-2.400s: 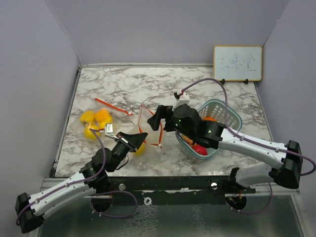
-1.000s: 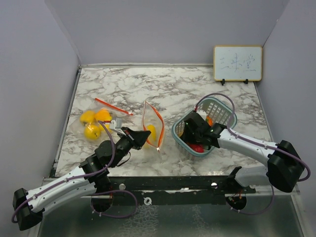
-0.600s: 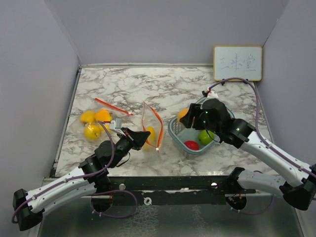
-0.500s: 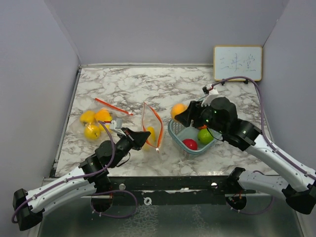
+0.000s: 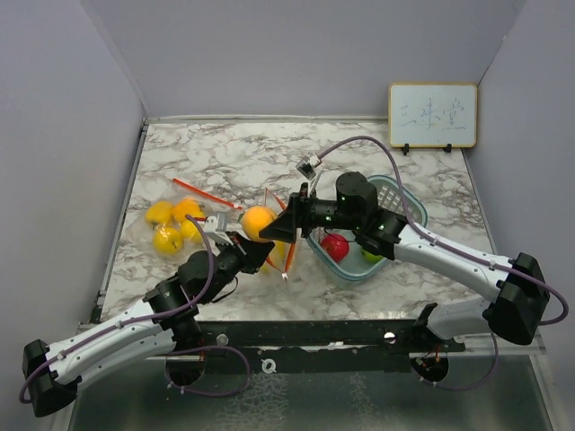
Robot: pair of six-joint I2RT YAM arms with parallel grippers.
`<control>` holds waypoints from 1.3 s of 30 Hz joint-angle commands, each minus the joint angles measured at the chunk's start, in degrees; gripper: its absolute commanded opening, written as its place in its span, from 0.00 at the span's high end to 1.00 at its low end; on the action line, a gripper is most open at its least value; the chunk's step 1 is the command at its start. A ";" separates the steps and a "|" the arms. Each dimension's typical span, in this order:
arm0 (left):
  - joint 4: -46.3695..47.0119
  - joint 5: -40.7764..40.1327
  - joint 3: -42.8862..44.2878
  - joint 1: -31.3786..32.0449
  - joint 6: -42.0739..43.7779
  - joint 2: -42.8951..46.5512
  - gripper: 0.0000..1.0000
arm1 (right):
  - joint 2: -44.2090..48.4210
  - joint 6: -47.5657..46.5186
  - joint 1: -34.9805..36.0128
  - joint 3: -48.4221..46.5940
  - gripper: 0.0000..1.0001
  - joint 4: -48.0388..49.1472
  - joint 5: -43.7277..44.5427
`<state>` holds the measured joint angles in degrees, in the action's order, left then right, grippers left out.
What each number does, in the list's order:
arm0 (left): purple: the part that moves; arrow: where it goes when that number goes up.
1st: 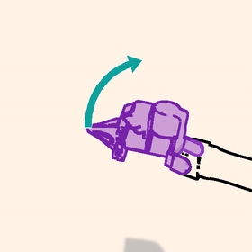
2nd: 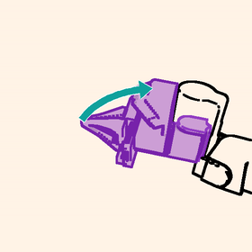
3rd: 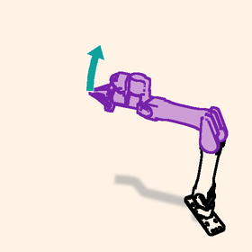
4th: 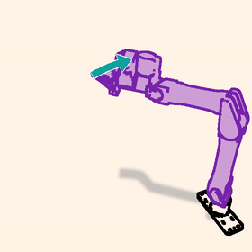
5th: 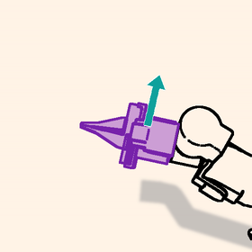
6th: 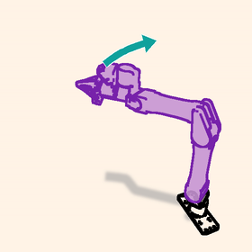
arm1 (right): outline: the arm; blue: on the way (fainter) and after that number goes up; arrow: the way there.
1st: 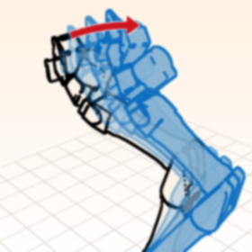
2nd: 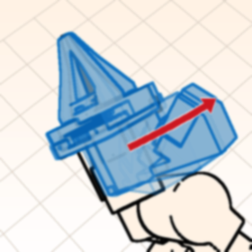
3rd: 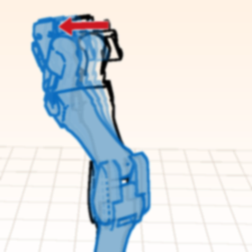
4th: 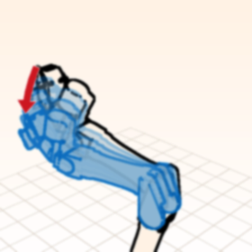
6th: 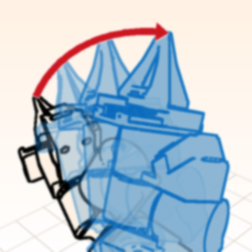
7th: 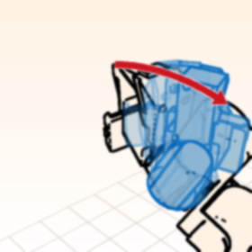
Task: Place the food in the zip-top bag and seal the zipper
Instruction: Place the fake fruit in the zipper food storage bag.
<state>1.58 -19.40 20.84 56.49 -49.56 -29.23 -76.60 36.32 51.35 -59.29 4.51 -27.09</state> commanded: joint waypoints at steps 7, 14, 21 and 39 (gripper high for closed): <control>-5.35 -3.79 2.43 0.35 0.21 6.45 1.00 | 8.53 0.26 0.24 6.38 0.94 -5.56 15.71; -4.96 -4.55 2.02 0.38 0.03 7.46 1.00 | 7.38 -1.57 0.24 5.23 0.94 -13.18 19.26; -2.34 -3.55 3.00 0.33 0.68 4.92 1.00 | 1.89 -3.11 1.12 1.17 0.62 -17.93 19.71; -1.36 -2.19 5.20 0.37 2.03 4.86 1.00 | 8.41 -4.62 1.71 -3.98 0.01 -27.84 32.67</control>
<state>-2.20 -22.35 23.16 56.75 -48.95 -25.82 -72.27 32.62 52.93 -60.38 -19.09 -0.73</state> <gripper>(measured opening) 0.018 0.993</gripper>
